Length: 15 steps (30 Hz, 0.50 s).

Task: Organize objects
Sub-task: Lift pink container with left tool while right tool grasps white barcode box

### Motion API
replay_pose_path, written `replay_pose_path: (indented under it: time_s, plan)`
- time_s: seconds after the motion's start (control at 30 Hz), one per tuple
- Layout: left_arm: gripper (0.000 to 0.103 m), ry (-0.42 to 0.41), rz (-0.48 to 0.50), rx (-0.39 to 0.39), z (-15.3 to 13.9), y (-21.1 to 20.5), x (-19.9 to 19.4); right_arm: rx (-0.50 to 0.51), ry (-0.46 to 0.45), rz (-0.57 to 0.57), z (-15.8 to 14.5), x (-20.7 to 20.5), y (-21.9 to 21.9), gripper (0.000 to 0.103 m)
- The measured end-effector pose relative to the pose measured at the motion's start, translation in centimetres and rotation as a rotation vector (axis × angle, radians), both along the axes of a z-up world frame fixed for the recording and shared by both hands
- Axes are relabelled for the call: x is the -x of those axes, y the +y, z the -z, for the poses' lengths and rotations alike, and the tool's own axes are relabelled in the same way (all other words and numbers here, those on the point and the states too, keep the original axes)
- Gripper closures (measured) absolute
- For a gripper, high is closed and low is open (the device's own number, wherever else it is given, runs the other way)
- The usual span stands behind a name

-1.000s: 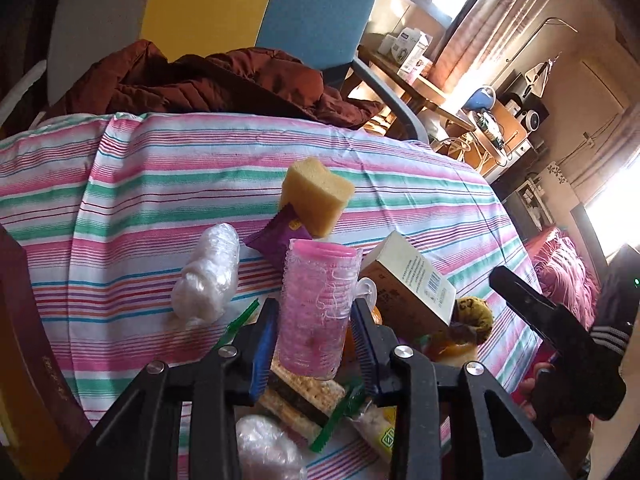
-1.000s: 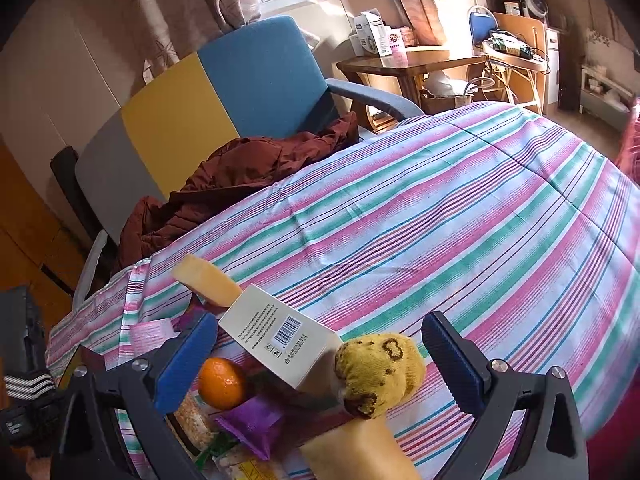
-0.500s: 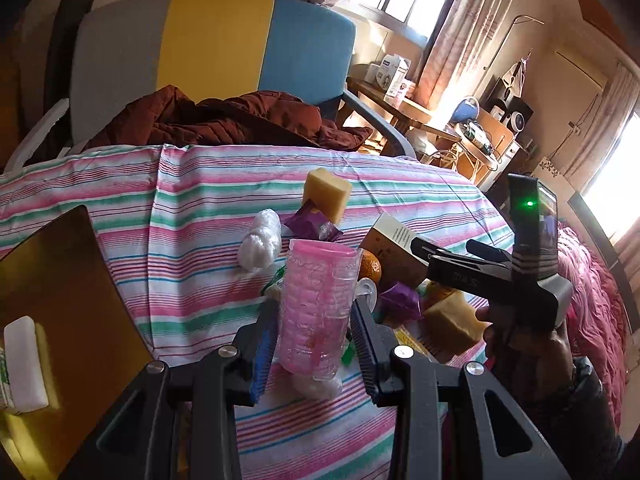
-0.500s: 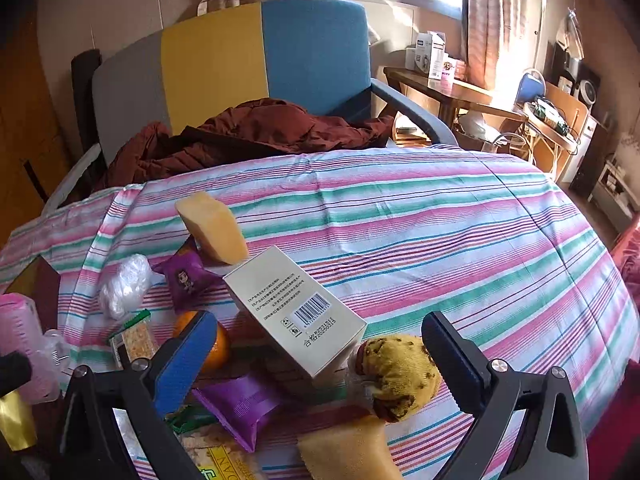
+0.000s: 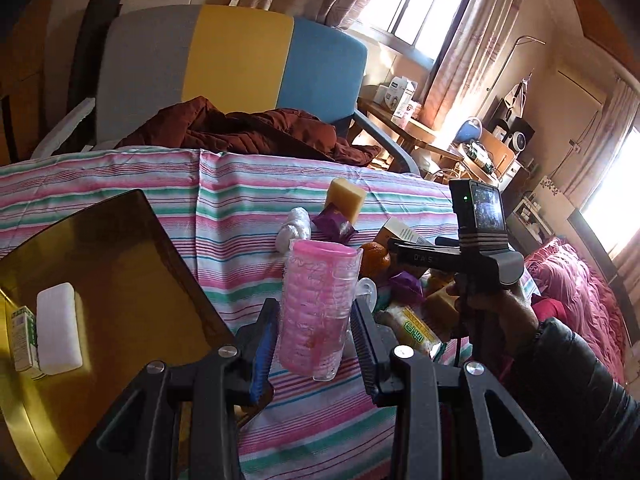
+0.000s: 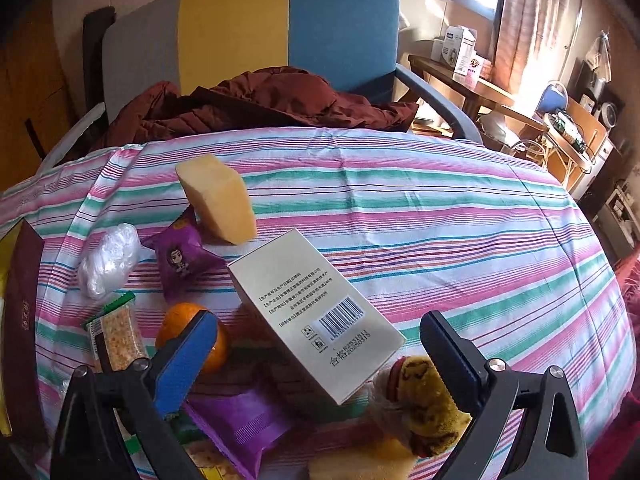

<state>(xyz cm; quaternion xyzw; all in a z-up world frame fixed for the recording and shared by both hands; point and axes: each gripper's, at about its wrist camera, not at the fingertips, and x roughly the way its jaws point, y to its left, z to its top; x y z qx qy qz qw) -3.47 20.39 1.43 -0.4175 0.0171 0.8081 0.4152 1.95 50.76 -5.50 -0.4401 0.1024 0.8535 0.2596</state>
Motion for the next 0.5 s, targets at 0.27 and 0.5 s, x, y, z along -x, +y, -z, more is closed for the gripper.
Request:
replay_pose_path:
  time_s: [0.27, 0.5]
  plan:
    - [0.067, -0.03, -0.056, -0.006, 0.6, -3.3, -0.2, -0.009, -0.033, -0.028, 1.1, 1.0, -0.1, 0.016]
    - [0.067, -0.042, -0.112, -0.007, 0.6, -5.6, -0.1, -0.046, -0.076, -0.026, 1.7, 1.4, 0.0, 0.019]
